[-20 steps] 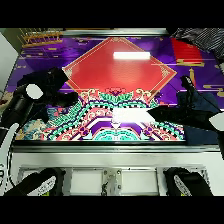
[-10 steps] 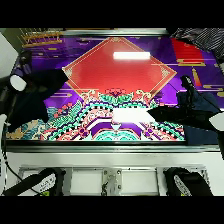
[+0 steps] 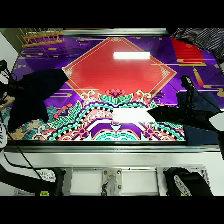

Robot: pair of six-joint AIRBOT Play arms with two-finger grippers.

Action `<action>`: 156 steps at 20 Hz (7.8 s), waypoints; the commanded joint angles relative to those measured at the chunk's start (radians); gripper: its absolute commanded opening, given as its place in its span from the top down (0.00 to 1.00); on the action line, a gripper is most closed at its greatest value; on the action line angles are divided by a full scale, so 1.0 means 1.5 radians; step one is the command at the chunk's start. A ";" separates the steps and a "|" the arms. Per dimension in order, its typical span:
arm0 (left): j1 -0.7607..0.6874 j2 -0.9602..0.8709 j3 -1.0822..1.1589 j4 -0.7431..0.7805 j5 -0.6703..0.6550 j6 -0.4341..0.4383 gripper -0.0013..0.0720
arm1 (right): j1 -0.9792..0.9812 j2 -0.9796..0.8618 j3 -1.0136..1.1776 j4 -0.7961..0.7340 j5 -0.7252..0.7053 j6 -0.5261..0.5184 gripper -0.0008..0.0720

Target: Fold the clothes and pants, and hang the long-sleeved shirts on hangers.

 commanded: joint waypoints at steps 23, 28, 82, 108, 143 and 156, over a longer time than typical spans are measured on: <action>-0.584 0.151 0.108 -0.133 -0.161 0.309 0.97 | -0.001 -0.001 0.001 0.037 0.001 -0.056 0.96; -0.649 0.284 -0.136 -0.113 -0.172 0.296 0.97 | -0.021 -0.001 0.001 -0.040 -0.005 -0.062 0.96; -0.133 0.035 -0.068 -0.311 -0.026 0.008 0.97 | 0.044 -0.552 0.165 -0.184 -0.034 -0.038 0.18; -0.150 0.098 0.011 -0.182 -0.258 0.040 0.17 | -0.097 -0.185 -0.036 -0.338 -0.052 0.175 0.63; -0.075 0.166 -0.275 -0.171 -0.173 0.047 0.31 | -0.097 -0.133 -0.036 -0.324 -0.074 0.175 0.09; -0.094 0.167 -0.461 -0.370 0.001 0.091 0.31 | -0.096 -0.133 -0.036 -0.297 -0.074 0.176 0.09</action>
